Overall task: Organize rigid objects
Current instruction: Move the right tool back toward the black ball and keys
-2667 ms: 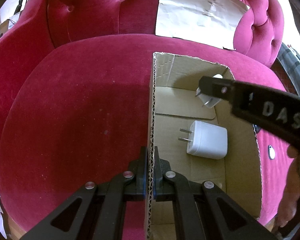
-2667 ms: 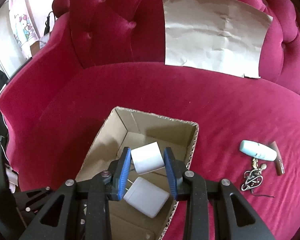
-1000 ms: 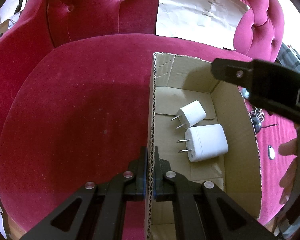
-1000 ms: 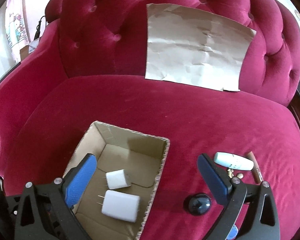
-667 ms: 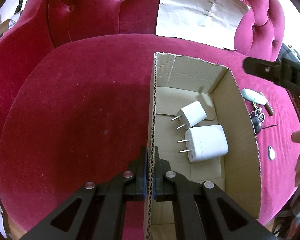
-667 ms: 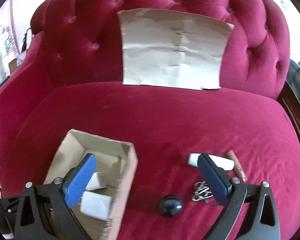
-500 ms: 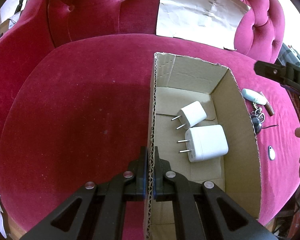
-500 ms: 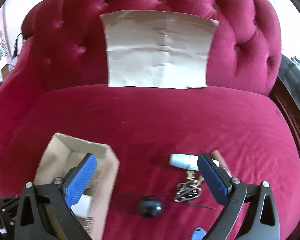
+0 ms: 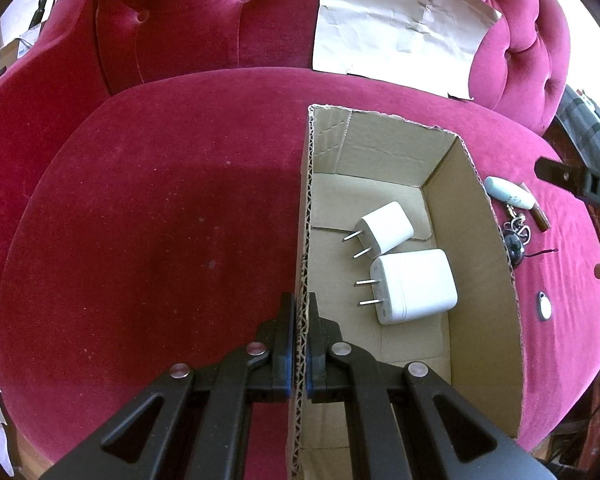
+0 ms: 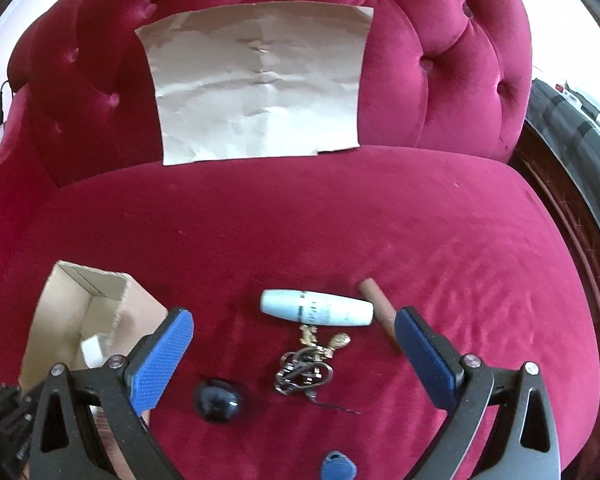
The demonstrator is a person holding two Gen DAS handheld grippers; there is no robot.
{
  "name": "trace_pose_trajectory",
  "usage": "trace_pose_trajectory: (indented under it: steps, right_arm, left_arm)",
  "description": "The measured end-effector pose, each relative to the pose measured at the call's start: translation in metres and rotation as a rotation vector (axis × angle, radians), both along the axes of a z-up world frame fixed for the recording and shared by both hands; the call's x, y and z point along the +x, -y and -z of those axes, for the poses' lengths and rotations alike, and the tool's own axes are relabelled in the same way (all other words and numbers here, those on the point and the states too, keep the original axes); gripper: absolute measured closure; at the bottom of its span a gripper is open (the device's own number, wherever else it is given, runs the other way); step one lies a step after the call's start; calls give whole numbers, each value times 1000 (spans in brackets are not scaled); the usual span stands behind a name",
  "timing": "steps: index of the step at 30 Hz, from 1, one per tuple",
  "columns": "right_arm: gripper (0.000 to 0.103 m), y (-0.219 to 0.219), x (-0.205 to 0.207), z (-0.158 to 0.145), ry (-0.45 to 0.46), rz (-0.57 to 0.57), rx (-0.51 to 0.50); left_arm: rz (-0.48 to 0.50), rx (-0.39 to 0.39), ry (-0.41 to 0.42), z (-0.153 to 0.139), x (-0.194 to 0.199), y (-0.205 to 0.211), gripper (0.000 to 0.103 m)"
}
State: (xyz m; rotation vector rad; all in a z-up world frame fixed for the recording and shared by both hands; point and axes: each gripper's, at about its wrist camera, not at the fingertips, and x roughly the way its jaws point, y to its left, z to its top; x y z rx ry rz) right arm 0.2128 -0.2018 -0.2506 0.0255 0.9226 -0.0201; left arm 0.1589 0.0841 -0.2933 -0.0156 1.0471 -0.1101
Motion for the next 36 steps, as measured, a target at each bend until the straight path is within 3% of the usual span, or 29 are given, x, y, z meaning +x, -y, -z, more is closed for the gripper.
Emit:
trace_pose_trajectory:
  steps: [19, 36]
  right_arm:
    - [0, 35, -13, 41, -98, -97, -1]
    - [1, 27, -11, 59, -136, -157, 1]
  left_arm:
    - [2, 4, 1, -1, 0, 0, 100]
    - [-1, 4, 0, -2, 0, 1, 100]
